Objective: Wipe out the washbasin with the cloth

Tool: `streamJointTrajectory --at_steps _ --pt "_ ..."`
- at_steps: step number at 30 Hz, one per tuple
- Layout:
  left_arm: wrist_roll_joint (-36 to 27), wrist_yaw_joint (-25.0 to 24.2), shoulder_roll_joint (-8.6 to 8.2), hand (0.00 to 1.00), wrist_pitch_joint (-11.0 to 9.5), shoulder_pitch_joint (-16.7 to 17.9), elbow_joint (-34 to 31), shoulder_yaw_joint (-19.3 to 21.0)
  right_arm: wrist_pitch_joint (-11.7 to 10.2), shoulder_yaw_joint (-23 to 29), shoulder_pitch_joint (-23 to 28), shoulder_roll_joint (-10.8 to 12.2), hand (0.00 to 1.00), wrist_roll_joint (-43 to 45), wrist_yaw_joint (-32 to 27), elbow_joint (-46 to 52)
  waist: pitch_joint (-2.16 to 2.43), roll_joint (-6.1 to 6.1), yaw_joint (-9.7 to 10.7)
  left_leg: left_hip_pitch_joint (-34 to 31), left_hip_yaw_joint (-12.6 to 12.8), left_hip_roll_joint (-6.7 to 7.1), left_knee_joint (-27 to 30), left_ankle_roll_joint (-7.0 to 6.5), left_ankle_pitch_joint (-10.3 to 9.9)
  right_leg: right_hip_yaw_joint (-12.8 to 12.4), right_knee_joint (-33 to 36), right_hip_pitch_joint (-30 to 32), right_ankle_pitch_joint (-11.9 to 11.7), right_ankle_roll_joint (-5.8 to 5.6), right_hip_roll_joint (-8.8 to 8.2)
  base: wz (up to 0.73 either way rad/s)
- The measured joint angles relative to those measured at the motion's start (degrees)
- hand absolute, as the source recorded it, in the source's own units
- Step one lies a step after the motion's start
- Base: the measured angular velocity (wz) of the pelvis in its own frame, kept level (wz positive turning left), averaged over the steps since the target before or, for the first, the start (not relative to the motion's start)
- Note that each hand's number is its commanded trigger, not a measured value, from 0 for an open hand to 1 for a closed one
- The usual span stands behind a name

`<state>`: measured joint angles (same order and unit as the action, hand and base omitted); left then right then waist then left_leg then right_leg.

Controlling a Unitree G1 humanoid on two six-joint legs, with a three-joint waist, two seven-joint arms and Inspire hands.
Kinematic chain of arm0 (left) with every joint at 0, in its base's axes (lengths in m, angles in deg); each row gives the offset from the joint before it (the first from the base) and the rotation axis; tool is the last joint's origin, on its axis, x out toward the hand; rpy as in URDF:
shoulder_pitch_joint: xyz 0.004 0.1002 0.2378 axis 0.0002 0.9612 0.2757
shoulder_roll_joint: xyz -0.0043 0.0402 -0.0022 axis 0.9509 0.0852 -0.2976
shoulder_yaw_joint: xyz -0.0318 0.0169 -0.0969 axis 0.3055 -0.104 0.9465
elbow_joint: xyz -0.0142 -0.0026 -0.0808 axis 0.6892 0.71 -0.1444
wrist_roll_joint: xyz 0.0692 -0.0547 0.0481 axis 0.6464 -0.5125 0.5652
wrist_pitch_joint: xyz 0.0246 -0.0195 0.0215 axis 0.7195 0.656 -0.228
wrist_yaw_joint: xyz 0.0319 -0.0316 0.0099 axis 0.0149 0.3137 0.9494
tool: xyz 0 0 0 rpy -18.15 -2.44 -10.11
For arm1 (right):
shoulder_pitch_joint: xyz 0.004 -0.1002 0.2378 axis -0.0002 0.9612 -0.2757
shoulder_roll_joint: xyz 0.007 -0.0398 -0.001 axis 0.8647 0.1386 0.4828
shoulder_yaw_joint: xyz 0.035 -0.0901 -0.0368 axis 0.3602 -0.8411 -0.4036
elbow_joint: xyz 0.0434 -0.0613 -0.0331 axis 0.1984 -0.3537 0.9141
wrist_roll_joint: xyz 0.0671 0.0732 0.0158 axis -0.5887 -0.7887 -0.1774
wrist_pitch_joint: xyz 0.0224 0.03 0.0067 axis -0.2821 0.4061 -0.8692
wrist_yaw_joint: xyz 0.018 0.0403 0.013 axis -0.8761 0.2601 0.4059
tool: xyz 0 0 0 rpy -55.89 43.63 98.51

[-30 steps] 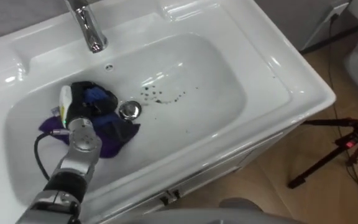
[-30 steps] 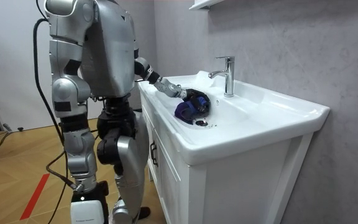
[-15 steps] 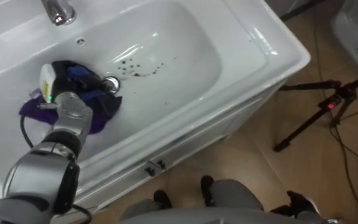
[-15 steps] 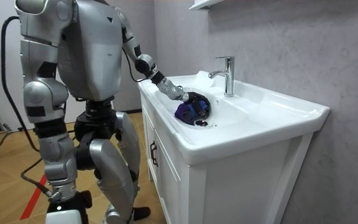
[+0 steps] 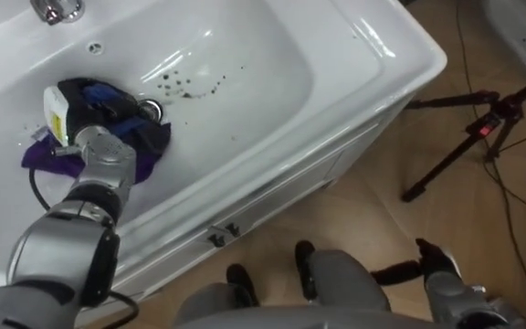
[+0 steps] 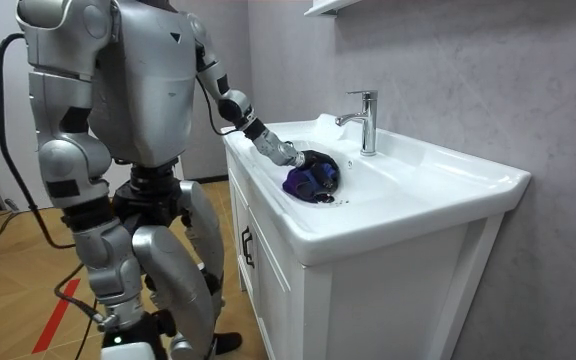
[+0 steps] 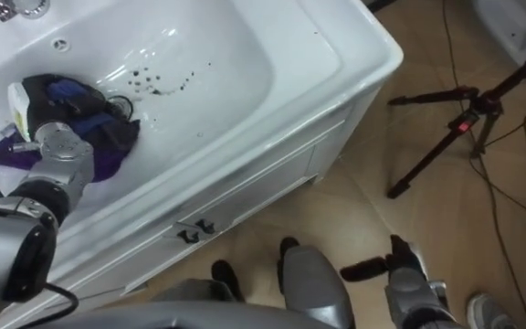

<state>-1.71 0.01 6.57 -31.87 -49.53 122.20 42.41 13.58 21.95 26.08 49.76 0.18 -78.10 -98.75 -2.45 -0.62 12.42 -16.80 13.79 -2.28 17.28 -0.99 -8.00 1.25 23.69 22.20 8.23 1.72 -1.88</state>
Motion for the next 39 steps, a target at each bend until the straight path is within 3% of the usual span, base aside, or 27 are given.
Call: streamJointTrajectory --at_steps 4,9,15,19,26,39 --pt "-3.1 0.87 -0.48 1.0 -0.93 -0.24 -0.16 -0.01 -0.38 -0.25 -0.59 0.94 0.0 -0.27 -0.07 -0.05 0.05 0.56 0.45 -0.01 0.03 -0.01 -0.11 -0.04 0.06 -0.22 0.11 0.04 0.22 -0.2 0.02 0.0" --pt "-8.98 2.26 -0.68 1.0 -2.18 -0.67 -0.22 -1.31 -0.42 -1.24 -0.59 1.06 0.0 -3.3 -0.67 -1.6 0.1 1.21 2.47 0.05 0.09 -0.01 -0.01 0.02 0.0 -1.3 -0.09 -0.18 0.3 -0.99 0.32 0.04" --pt "-9.78 1.51 -3.38 1.0 -2.36 -5.01 -0.21 -2.52 -0.12 -2.7 -0.88 1.96 0.0 -4.99 -0.35 -3.78 -0.19 2.92 5.54 -0.6 0.88 -0.13 0.4 -0.39 0.17 -1.36 -0.84 0.0 -0.63 -1.73 0.28 -0.04" --pt "-9.62 -1.01 -4.97 1.0 -3.03 -9.03 -1.92 -2.83 0.05 -2.64 -0.82 2.1 0.0 -4.43 0.05 -4.01 -0.02 3.95 7.43 -1.61 1.99 -0.23 0.6 -0.86 0.18 -2.16 -1.31 1.18 -1.46 -1.97 0.4 -0.14" --pt "-9.55 -3.39 -5.97 1.0 -2.86 -10.35 -4.05 -2.94 -0.36 -2.67 -0.93 2.21 0.0 -3.66 -0.03 -3.97 -0.1 2.79 8.06 -1.62 3.53 -0.77 1.1 -1.46 -0.12 -3.81 -3.01 1.01 -2.81 -1.71 1.11 -0.12" --pt "-10.8 -4.68 -6.23 1.0 -2.85 -10.35 -5.12 -3.84 -2.42 -2.78 -1.51 1.78 0.0 -3.8 1.1 -3.98 -0.34 1.1 8.1 -2.11 3.25 -0.93 1.22 -1.62 -0.19 -2.78 -4.13 0.59 -3.74 -1.73 0.91 0.0"
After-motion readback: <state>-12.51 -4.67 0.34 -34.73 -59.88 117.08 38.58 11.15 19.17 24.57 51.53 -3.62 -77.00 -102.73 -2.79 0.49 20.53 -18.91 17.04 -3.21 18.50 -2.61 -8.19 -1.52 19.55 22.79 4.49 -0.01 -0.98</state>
